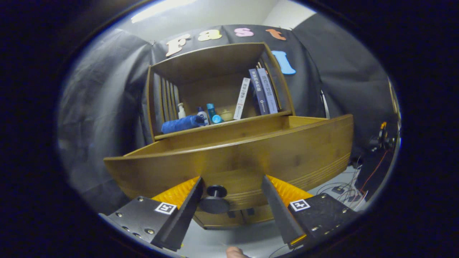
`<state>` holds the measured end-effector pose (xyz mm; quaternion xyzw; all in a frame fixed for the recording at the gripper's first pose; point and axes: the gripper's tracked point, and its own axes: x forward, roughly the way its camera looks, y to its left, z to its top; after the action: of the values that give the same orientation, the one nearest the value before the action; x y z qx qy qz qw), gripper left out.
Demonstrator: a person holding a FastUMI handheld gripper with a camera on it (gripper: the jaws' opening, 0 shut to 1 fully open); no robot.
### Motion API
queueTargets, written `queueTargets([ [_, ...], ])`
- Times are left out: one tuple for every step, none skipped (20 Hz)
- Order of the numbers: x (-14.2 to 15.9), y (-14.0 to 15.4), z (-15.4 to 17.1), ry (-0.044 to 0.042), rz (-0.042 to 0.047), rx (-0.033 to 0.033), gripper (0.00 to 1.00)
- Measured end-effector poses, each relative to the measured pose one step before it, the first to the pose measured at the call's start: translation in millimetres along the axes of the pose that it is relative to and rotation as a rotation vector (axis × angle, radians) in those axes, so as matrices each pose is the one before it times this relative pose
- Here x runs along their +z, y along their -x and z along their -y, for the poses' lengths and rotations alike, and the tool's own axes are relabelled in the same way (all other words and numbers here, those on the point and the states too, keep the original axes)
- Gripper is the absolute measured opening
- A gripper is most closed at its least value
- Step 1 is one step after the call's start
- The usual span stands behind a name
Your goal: Pull open the drawer, take out the items inside it, and place them on the countertop above the cabinet.
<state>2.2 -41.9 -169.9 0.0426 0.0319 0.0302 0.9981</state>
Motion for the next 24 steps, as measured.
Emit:
queueTargets([
  [-0.14, -1.49, -1.02, -0.00841, 0.00382, 0.00005, 0.99],
  [0.35, -0.67, -1.04, 0.00899, 0.00676, -0.00103, 0.99],
  [-0.02, -1.92, -0.41, 0.00874, -0.00207, -0.00296, 0.99],
  [1.12, -3.1, -0.11, 0.0084, 0.00576, -0.00085, 0.99],
  [0.78, -2.73, -0.61, 0.00525, -0.00073, 0.00082, 0.99],
  [2.37, -5.87, 0.33, -0.00251, 0.00356, 0.00178, 0.99],
  [0.48, -5.57, -0.03, -0.00149, -0.00604, 0.00283, 0.99],
  [2.03, -7.48, -0.56, -0.00345, -0.00688, 0.00222, 0.99],
  [1.98, -6.67, 0.09, -0.00292, -0.01071, 0.00303, 0.99],
  [1.81, -8.18, 0.42, 0.00488, -0.00889, 0.00141, 0.99],
  [1.71, -7.17, 0.23, 0.00096, -0.00342, 0.00213, 0.99],
  [1.8, -8.44, 1.06, -0.00179, -0.00045, 0.0025, 0.99],
  [2.04, -7.47, 1.24, -0.00586, 0.00182, 0.00298, 0.99],
  [1.53, -8.56, 0.11, -0.00346, -0.0044, 0.00419, 0.99],
  [0.28, -6.57, -1.5, -0.00057, 0.00174, -0.0003, 0.99],
  [1.32, -3.88, -0.29, 0.01281, -0.0018, -0.00372, 0.99],
  [1.19, -5.96, -1.29, 0.01852, 0.00562, -0.00223, 0.99],
  [1.63, -2.85, -1.26, 0.02588, 0.01538, -0.00312, 0.99],
  [4.68, -5.68, -0.14, 0.01696, 0.01896, -0.00374, 0.99],
  [-4.31, -7.64, 0.15, 0.02205, -0.01976, -0.00002, 0.99],
  [3.87, -1.33, -1.87, 0.00937, 0.02356, -0.00166, 0.99],
  [-3.58, -7.9, -2.23, 0.01113, -0.00406, -0.00009, 0.99],
  [1.02, -5.21, 1.02, 0.00591, 0.01535, 0.00182, 0.99],
  [-0.28, -4.79, -0.11, -0.00048, 0.00711, 0.00027, 0.99],
])
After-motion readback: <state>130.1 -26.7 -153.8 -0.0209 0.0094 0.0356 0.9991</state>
